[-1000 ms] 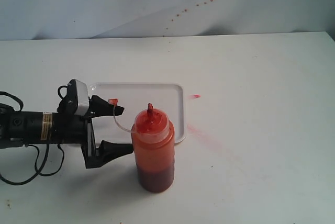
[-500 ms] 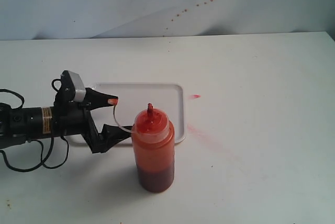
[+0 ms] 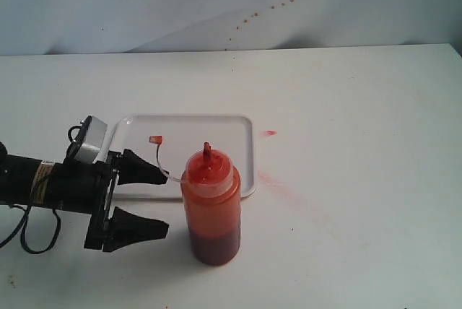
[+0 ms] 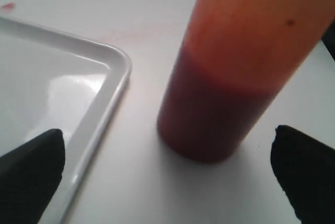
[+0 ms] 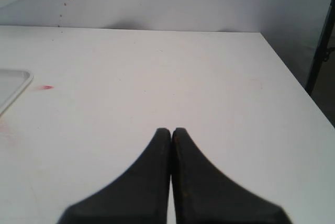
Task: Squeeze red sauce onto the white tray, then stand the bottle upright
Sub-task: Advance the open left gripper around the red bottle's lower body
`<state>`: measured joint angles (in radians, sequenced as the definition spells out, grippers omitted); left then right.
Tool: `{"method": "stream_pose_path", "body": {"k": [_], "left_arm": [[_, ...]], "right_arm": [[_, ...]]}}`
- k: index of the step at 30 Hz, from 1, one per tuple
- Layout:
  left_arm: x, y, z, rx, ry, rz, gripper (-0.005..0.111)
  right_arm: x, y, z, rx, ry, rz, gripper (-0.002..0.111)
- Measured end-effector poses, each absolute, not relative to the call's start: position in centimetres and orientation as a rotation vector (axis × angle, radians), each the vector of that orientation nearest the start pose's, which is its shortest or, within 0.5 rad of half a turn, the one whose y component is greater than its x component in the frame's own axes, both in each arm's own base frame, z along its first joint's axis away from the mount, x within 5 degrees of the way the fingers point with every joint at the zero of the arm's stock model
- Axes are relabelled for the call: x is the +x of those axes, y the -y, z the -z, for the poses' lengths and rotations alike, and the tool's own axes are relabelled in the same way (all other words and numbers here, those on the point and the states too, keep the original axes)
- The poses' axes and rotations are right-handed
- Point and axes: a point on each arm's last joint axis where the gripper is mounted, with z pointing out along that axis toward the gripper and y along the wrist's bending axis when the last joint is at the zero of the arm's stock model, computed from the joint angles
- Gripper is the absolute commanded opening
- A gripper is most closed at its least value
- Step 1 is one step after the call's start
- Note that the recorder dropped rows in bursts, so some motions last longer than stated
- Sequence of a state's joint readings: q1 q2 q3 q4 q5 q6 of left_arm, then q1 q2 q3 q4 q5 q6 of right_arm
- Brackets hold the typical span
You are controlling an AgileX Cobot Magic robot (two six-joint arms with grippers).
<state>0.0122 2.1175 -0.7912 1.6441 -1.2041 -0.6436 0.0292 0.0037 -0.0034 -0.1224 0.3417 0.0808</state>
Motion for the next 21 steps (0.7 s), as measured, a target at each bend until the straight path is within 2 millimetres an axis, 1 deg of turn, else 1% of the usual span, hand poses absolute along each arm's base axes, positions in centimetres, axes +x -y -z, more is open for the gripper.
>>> {"method": "stream_pose_path", "body": {"k": [2,6,9,13,16,21], "left_arm": [[28.6,8.4,-8.1,1.253,-1.746,1.151,0.104],[28.1,9.6,-7.5,1.322,-1.722,1.168,0.104],[27.8,10.5,-6.8,1.392,-1.687,1.131,0.104],[28.2,11.5,-6.3,1.371,-1.675,1.058,0.104],[28.4,11.8,-6.4,1.371,-1.646,1.024,0.104],[28.4,11.9,-6.4,1.378,-1.633,1.014,0.104]], "right_arm": [[5.4,0.2,-18.4,-0.029,-1.823,0.041,0.0],[5.4,0.2,-18.4,-0.029,-1.823,0.041,0.0],[5.4,0.2,-18.4,-0.029,-1.823,0.041,0.0],[5.4,0.2,-18.4,-0.029,-1.823,0.041,0.0],[5.4,0.2,-18.4,-0.029,-1.823,0.041,0.0],[5.4,0.2,-18.4,-0.029,-1.823,0.041,0.0]]}}
